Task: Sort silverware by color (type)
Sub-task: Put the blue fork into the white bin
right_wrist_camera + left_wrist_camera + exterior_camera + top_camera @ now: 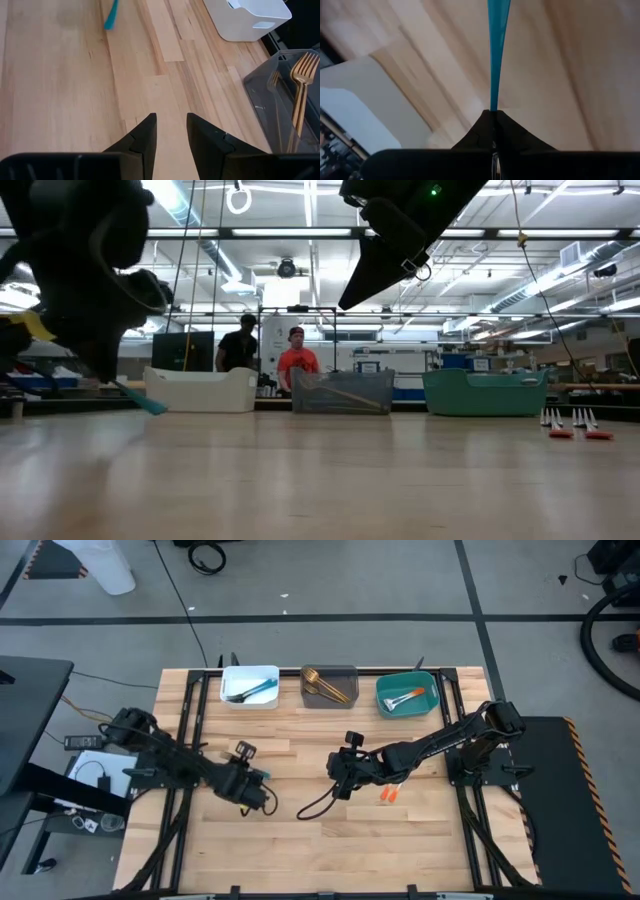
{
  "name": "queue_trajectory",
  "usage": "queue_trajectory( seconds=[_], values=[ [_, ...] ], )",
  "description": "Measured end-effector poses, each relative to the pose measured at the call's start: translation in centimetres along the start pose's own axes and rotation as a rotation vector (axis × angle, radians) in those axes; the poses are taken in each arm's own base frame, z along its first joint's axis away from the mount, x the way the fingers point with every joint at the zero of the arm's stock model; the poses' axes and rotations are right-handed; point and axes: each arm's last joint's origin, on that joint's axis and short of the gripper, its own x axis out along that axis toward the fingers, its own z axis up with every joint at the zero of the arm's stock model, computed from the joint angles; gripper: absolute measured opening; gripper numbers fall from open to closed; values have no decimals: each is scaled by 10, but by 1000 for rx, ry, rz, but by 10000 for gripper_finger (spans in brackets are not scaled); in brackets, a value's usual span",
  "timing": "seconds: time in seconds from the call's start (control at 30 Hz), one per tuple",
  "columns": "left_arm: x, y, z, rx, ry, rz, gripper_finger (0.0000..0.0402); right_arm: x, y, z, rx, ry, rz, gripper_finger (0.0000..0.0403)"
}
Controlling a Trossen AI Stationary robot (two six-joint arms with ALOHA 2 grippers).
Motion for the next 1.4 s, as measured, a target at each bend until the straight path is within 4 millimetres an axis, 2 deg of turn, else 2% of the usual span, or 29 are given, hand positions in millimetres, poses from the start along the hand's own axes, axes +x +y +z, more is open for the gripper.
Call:
queue_trajectory(
  seconds=[0.33, 0.6, 0.77, 1.0, 1.4],
  values=[
    [7, 14, -7, -18, 73, 73, 12, 0, 0, 0, -1, 1, 3, 117],
    [6, 32, -31, -109, 45, 132, 13, 0, 0, 1, 2, -5, 4, 117],
    [3, 52, -45, -177, 4, 166, 13, 0, 0, 2, 3, -17, 6, 117],
    [9, 84, -58, -272, -35, 182, 13, 0, 0, 2, 3, -18, 6, 117],
    [41, 140, -79, -418, -56, 185, 13, 0, 1, 4, 1, -41, 6, 117]
  ],
)
